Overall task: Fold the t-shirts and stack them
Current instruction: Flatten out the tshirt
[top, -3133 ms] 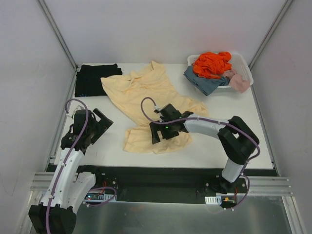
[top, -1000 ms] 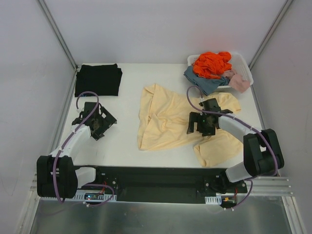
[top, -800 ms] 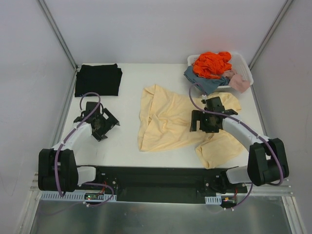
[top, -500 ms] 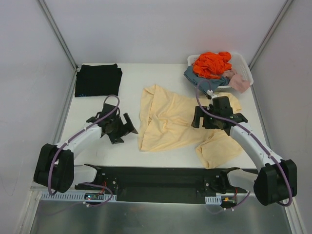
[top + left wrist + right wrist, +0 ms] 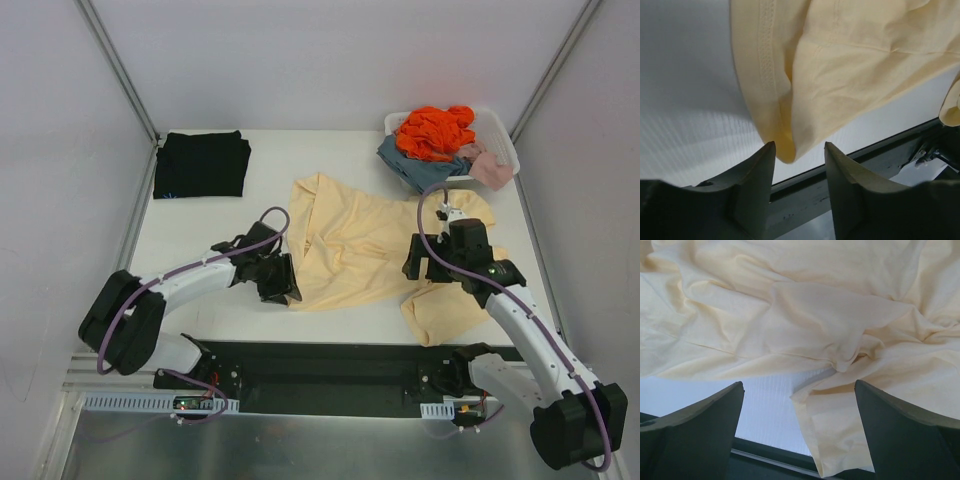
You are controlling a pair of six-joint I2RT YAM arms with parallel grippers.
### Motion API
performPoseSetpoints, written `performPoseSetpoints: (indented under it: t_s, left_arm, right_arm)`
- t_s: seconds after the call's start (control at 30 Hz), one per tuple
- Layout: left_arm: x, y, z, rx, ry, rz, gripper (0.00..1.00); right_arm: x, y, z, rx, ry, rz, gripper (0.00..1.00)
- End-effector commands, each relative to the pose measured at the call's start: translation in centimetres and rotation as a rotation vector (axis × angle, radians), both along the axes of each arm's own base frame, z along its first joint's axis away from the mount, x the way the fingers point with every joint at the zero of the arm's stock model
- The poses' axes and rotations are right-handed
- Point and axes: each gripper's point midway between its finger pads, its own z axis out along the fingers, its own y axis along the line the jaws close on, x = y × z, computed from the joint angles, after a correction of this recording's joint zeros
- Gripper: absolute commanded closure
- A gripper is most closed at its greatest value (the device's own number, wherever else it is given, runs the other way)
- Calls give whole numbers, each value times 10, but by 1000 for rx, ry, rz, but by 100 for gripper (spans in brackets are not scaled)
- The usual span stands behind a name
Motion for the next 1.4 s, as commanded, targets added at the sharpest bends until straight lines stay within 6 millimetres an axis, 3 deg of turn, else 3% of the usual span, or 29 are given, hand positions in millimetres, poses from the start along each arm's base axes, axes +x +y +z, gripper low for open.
performPoseSetpoints:
  t_s: [0.0, 0.13, 0.2, 0.33, 0.47, 0.57, 0.8, 1.03, 1.07, 1.1, 1.2, 1.27, 1.37]
  left_arm:
    - [11, -21, 4, -20, -27, -102, 61]
    - [-2, -33, 9, -78, 8, -178, 78]
    - [-13, -32, 9, -95, 33, -210, 98]
    - [-28, -18, 8, -58, 55, -220, 100]
    - [-8, 3, 12, 76, -43, -131, 100]
    - [11, 16, 20, 129, -93, -54, 100]
    - [63, 87, 19, 182, -87, 295, 100]
    - [91, 128, 34, 250, -167, 453, 100]
    - [94, 140, 35, 250, -164, 497, 100]
    - [94, 145, 34, 247, -157, 521, 100]
    - [96, 162, 36, 239, -150, 603, 100]
    - [96, 170, 39, 247, -166, 624, 100]
    - [92, 180, 45, 246, -176, 663, 100]
  right_arm:
    - [-5, -7, 8, -7, -32, -34, 3]
    - [-9, -14, 14, -22, -53, -55, 3]
    - [-14, -16, 13, -26, -42, -59, 3]
    - [-14, -26, 17, -56, -60, -98, 3]
    - [-19, -29, 6, -73, 4, -133, 3]
    - [-23, -29, -13, -88, 115, -167, 3]
    - [-15, -30, -51, -136, 279, -256, 3]
    - [21, -18, -74, -187, 378, -235, 3]
    - [38, -13, -66, -181, 347, -227, 3]
    - [43, -12, -76, -202, 377, -211, 3]
    - [82, 4, -75, -191, 373, -182, 3]
    - [110, 21, -77, -162, 371, -157, 3]
    - [133, 49, -83, -161, 360, -82, 3]
